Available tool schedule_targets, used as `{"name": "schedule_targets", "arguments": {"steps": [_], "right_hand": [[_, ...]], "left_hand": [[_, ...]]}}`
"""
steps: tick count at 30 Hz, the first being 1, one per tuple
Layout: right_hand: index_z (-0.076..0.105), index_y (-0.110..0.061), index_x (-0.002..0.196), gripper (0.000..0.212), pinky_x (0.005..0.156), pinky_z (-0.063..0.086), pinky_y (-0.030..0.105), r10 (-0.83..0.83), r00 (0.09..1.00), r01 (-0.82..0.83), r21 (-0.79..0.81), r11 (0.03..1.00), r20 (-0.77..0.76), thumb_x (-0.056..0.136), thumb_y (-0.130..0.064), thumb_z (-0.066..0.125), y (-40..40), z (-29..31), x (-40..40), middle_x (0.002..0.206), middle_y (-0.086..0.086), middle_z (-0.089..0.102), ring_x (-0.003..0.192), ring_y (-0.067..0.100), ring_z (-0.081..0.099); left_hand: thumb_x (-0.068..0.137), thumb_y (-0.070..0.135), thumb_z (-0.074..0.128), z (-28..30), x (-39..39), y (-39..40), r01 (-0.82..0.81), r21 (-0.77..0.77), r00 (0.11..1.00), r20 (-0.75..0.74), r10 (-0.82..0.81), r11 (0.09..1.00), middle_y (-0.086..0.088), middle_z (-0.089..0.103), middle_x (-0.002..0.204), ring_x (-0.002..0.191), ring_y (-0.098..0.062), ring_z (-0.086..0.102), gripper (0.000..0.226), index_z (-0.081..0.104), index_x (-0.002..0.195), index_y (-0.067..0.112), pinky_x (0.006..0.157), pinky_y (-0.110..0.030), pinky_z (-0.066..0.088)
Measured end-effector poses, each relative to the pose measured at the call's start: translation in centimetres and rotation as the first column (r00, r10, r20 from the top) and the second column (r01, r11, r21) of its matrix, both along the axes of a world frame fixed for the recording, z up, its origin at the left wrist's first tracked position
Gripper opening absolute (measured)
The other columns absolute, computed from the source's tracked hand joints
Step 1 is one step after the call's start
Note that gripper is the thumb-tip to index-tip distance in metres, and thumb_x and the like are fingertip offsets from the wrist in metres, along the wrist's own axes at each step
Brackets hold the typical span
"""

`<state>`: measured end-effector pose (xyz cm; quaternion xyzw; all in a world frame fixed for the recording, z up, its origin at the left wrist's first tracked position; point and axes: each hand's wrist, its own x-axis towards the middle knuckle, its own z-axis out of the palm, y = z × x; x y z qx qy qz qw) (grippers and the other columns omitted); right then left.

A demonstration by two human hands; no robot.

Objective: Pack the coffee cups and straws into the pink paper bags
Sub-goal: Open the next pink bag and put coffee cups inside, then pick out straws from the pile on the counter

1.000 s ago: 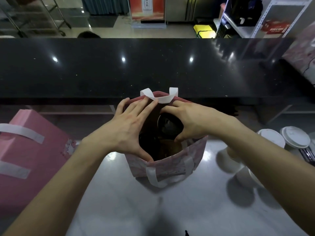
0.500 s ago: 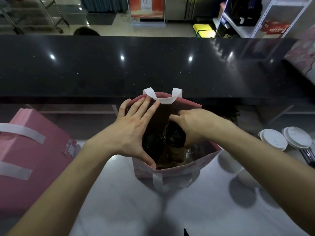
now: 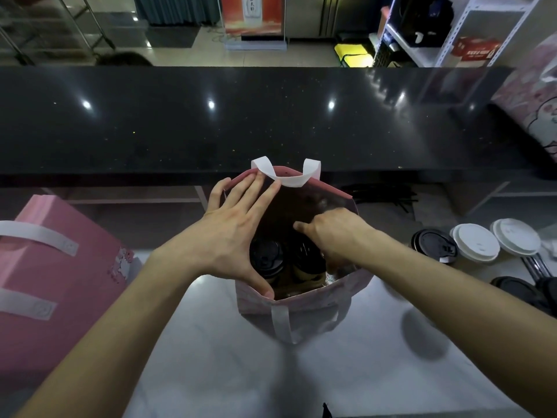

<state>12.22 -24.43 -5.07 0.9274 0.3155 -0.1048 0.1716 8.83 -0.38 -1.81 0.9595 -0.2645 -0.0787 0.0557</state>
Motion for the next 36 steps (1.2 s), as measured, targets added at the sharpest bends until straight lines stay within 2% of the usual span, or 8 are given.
{"name": "schedule_targets", "arguments": {"steps": [7,11,15,18,21,25,29,36], "right_hand": [[0.043,-0.021,0.160,0.088,0.076,0.053,0.035,-0.013,0.997,0.013,0.010,1.000,-0.075,0.086,-0.036,0.087,0.1,0.1,-0.4,0.110,0.006,0.072,0.092,0.025,0.068],[0.047,-0.020,0.155,0.090,0.088,0.060,0.035,-0.029,0.993,0.028,-0.014,1.000,-0.115,0.082,-0.047,0.091,0.3,0.5,-0.8,0.115,0.004,0.072,0.099,0.023,0.070],[0.049,-0.021,0.153,0.077,0.094,0.061,0.041,-0.030,0.992,0.034,0.027,0.999,-0.121,0.089,-0.045,0.083,-0.1,2.2,-1.4,0.123,0.005,0.071,0.108,0.026,0.070],[0.051,-0.027,0.152,0.077,0.085,0.057,0.037,-0.095,0.984,0.124,0.194,0.973,-0.151,0.086,-0.053,0.083,-1.1,4.6,-2.2,0.126,0.000,0.069,0.110,0.023,0.067],[0.059,-0.034,0.146,0.058,0.088,0.060,0.041,-0.167,0.970,0.228,0.414,0.881,-0.180,0.093,-0.050,0.076,-3.5,7.7,-3.6,0.120,-0.005,0.074,0.105,0.019,0.069],[0.063,-0.031,0.143,0.048,0.098,0.058,0.042,-0.349,0.935,0.315,0.601,0.735,-0.063,0.097,-0.045,0.069,-9.4,10.8,-5.8,0.123,-0.009,0.076,0.113,0.017,0.070],[0.059,-0.031,0.147,0.054,0.102,0.054,0.043,-0.536,0.844,0.459,0.528,0.715,-0.008,0.098,-0.049,0.068,-17.3,10.6,-7.8,0.137,-0.004,0.070,0.126,0.023,0.064],[0.066,-0.030,0.134,0.046,0.096,0.056,0.043,-0.747,0.660,0.663,0.525,0.535,-0.073,0.093,-0.049,0.072,-34.3,6.5,-10.0,0.129,-0.002,0.073,0.116,0.025,0.067]], "left_hand": [[0.043,0.105,0.071,0.5,-0.6,-0.1,-0.022,0.037,1.000,0.005,0.021,0.999,0.000,-0.032,0.178,0.159,-0.017,-0.041,0.174,-0.034,0.164,0.038,0.127,-0.052,-0.028],[0.049,0.103,0.072,0.8,-1.0,-0.1,-0.027,0.070,1.000,0.009,0.026,0.997,0.001,-0.032,0.178,0.160,-0.019,-0.040,0.168,-0.033,0.164,0.040,0.127,-0.054,-0.027],[0.070,0.089,0.075,1.6,-1.6,-0.4,-0.046,0.100,0.997,0.063,0.040,0.994,-0.001,-0.011,0.182,0.168,-0.023,-0.016,0.144,-0.013,0.172,0.036,0.130,-0.056,-0.022],[0.086,0.071,0.075,3.2,-2.2,-1.0,-0.054,0.055,0.983,0.177,0.043,0.997,0.005,0.047,0.161,0.151,-0.020,0.040,0.092,0.038,0.164,0.039,0.130,-0.048,0.019],[0.094,0.061,0.073,5.2,-2.7,-2.6,-0.095,-0.050,0.968,0.228,0.104,0.994,0.019,0.063,0.116,0.110,-0.013,0.064,0.049,0.064,0.139,0.042,0.090,-0.035,0.053],[0.098,0.059,0.068,6.8,-2.5,-7.6,-0.066,-0.065,0.961,0.263,0.081,0.996,0.018,0.068,0.112,0.102,-0.012,0.068,0.042,0.066,0.135,0.039,0.086,-0.040,0.059],[0.103,0.056,0.063,6.5,-1.5,-14.9,0.018,-0.031,0.964,0.264,-0.009,0.999,0.013,0.065,0.128,0.120,-0.018,0.065,0.045,0.061,0.143,0.036,0.092,-0.043,0.056],[0.104,0.057,0.060,3.5,-0.2,-28.9,0.140,-0.010,0.964,0.228,-0.135,0.990,0.011,0.061,0.138,0.129,-0.018,0.062,0.047,0.057,0.147,0.037,0.096,-0.043,0.056]]}}
